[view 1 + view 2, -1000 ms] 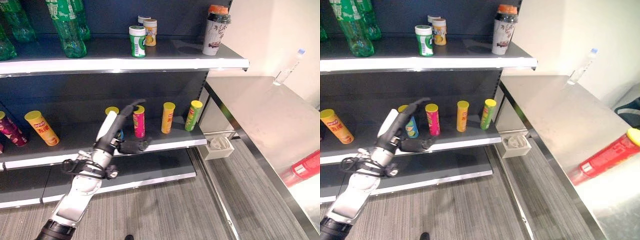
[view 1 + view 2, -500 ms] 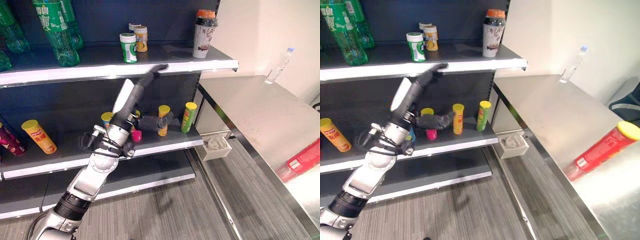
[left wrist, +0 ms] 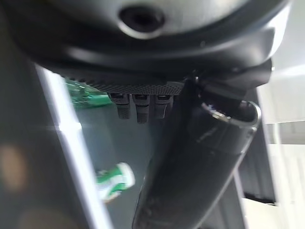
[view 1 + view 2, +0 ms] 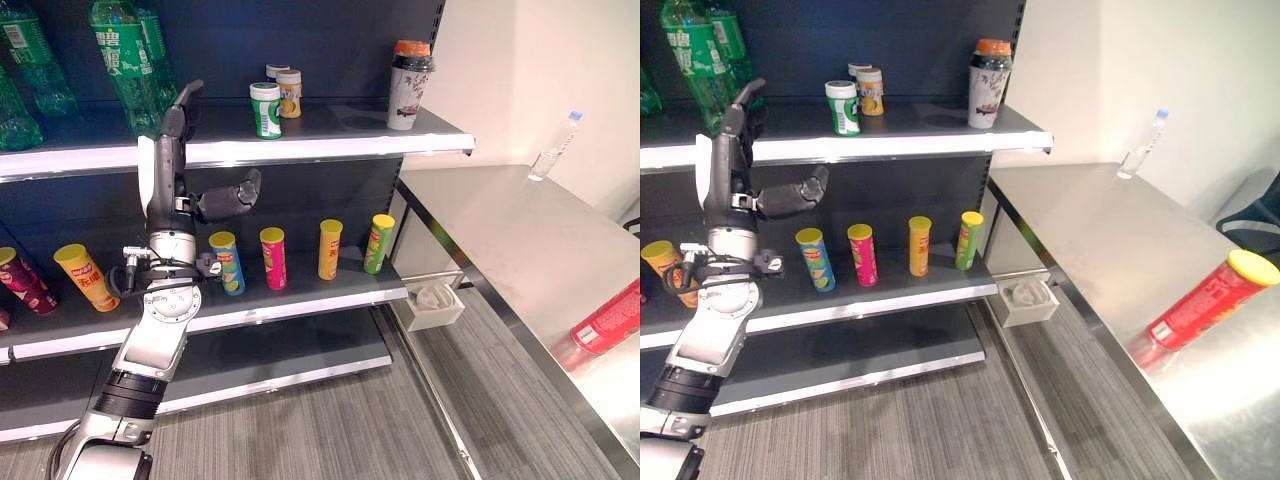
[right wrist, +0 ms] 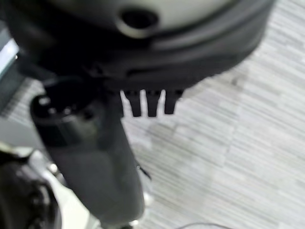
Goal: Put the goods on the table back onto the shelves and tidy them up.
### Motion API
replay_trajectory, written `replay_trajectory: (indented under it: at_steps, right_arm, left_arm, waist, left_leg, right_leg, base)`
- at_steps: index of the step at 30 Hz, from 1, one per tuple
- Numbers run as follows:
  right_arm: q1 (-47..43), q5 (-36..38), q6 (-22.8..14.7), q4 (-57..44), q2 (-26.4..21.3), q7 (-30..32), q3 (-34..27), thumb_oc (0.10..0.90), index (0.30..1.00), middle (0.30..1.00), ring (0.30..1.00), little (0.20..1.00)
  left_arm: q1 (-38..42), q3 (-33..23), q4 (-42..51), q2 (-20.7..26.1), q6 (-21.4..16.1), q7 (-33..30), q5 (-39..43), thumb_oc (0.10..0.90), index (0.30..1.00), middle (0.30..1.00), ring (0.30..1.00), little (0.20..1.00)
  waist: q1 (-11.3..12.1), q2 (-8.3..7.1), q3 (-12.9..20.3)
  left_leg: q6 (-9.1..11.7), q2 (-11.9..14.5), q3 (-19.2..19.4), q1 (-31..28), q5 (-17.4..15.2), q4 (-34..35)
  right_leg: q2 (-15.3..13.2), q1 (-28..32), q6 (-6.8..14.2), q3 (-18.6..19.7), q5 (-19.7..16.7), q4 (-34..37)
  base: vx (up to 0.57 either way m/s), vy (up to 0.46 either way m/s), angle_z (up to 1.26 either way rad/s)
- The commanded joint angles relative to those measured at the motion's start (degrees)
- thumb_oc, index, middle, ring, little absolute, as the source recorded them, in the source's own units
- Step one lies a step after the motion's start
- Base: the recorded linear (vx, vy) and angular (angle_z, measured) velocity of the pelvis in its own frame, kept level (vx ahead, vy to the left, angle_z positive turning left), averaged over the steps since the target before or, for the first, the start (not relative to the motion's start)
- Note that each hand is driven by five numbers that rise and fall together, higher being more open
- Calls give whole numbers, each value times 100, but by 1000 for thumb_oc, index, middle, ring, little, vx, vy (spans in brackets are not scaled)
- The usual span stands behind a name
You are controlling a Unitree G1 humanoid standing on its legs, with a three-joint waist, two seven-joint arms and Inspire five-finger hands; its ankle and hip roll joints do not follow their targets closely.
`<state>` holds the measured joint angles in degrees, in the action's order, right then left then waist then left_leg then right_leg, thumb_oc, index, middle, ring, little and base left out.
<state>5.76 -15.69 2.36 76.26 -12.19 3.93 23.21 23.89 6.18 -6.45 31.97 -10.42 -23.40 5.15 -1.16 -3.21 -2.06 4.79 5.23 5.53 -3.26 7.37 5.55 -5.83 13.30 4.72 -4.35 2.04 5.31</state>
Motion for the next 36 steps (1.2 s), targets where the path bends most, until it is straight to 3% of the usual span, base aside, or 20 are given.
replay_trajectory:
  at_steps: [1, 4, 6, 10, 22, 36]
  right_arm:
    - [-421, -158, 86, 574, -360, 42, 124, 800, 900, 900, 900, 900]
    - [-437, -156, 97, 603, -386, 35, 118, 800, 900, 900, 900, 900]
    - [-486, -83, 101, 610, -426, 47, 98, 800, 900, 900, 900, 900]
    - [-526, 35, 105, 616, -458, 68, 53, 800, 900, 900, 900, 900]
    - [-482, 261, 93, 638, -550, 83, -10, 800, 900, 900, 900, 900]
    - [-501, 411, 40, 456, -546, 59, 115, 800, 900, 900, 900, 900]
  left_arm:
    - [1823, -96, -640, 121, -381, -253, 313, 800, 900, 900, 900, 900]
    - [2047, 46, -1196, 134, -347, -288, 511, 800, 900, 900, 900, 900]
    - [2561, 300, -2044, 218, -303, -292, 881, 800, 900, 900, 900, 900]
    - [3012, 511, -2589, 370, -287, -334, 1022, 800, 900, 900, 900, 900]
    - [3820, 811, -3239, 765, -285, -494, 1216, 800, 900, 900, 900, 900]
    - [4035, 1014, -4040, 314, -264, -236, 1884, 800, 900, 900, 900, 900]
  waist:
    - [86, 441, 192]
    - [20, 470, 202]
    - [-80, 526, 210]
    - [-145, 558, 210]
    - [-265, 615, 273]
    - [-401, 586, 219]
  left_leg:
    - [236, 259, -103, -248, -432, -55]
    - [250, 254, -68, -298, -489, -55]
    - [258, 259, -18, -321, -488, -55]
    - [263, 262, 30, -326, -483, -55]
    - [261, 252, 166, -368, -522, -55]
    - [277, 300, 270, -330, -493, -55]
  right_leg:
    - [81, -427, 242, -43, 179, -461]
    - [61, -400, 260, -12, 224, -469]
    - [44, -433, 284, 22, 213, -483]
    - [25, -478, 316, 56, 196, -492]
    - [-38, -482, 379, 125, 147, -423]
    - [-8, -573, 379, 220, 103, -379]
  base:
    - [49, 6, -5]
    - [30, 4, -3]
    - [0, 0, 0]
    - [9, 0, -3]
    - [12, 4, -6]
    - [1, -13, -5]
